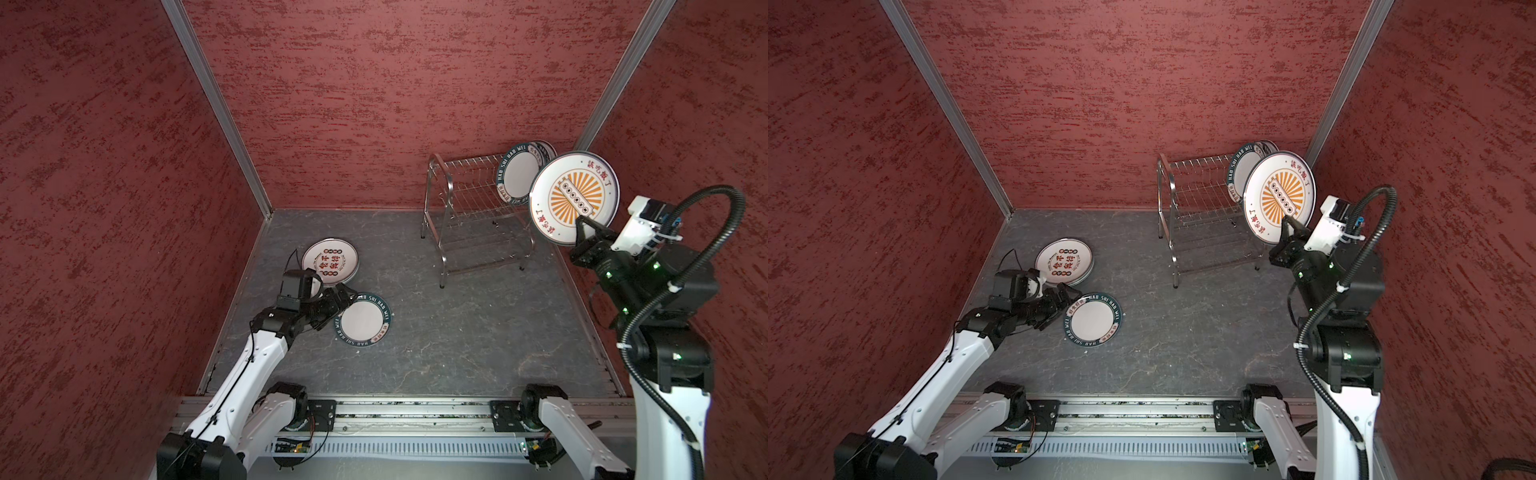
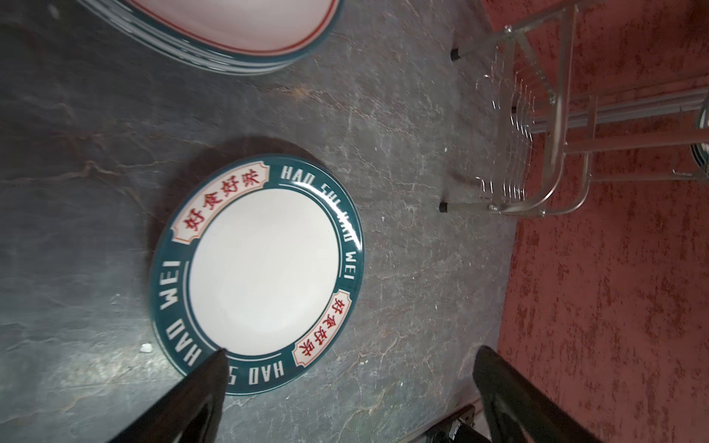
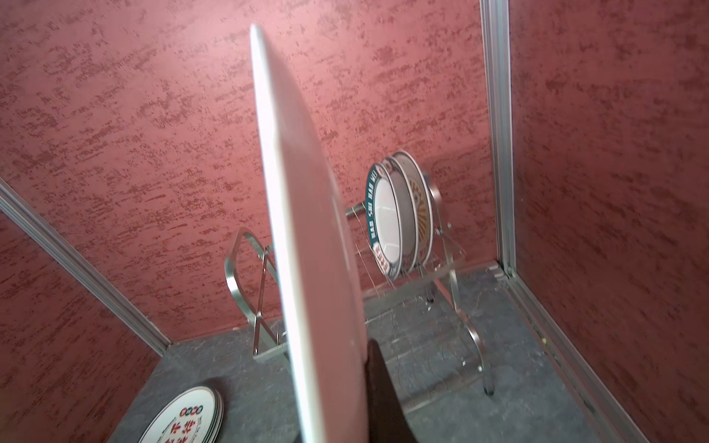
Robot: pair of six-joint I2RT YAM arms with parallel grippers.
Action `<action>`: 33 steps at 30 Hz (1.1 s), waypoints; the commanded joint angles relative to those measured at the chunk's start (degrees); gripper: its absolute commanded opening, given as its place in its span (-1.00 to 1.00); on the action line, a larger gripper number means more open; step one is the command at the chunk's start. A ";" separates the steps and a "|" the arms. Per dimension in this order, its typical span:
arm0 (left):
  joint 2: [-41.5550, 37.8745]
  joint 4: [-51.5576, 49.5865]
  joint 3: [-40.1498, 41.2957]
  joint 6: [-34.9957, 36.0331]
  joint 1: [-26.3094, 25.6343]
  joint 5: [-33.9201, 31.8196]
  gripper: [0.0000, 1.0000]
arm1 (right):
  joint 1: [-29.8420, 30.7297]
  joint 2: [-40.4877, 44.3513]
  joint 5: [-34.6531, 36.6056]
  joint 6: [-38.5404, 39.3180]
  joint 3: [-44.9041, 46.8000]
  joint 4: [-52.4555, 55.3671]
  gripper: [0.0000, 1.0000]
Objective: Unload the plates from the dish rack
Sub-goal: Place the plate on the plate.
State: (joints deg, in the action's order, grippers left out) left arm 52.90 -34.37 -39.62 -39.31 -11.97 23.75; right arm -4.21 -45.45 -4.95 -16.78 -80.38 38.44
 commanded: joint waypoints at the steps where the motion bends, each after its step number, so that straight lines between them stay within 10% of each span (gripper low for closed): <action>1: 0.43 1.77 -3.33 1.17 -4.20 -3.42 0.99 | 0.29 2.53 2.56 -2.85 3.71 5.47 -0.97; 15: 8.25 7.12 -7.71 -0.54 -17.46 -9.08 0.99 | 0.26 9.63 -16.09 -8.69 20.23 17.23 -0.96; 33: 16.24 16.65 -8.44 -4.65 -23.77 -6.67 1.00 | 0.33 2.10 -46.14 -17.19 37.97 -3.58 -0.96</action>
State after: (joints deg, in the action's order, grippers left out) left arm 67.94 -21.45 -46.83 -42.87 -35.22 15.62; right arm -4.21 -42.98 -44.40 -32.16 -42.57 43.27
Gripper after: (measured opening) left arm 0.996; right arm 0.104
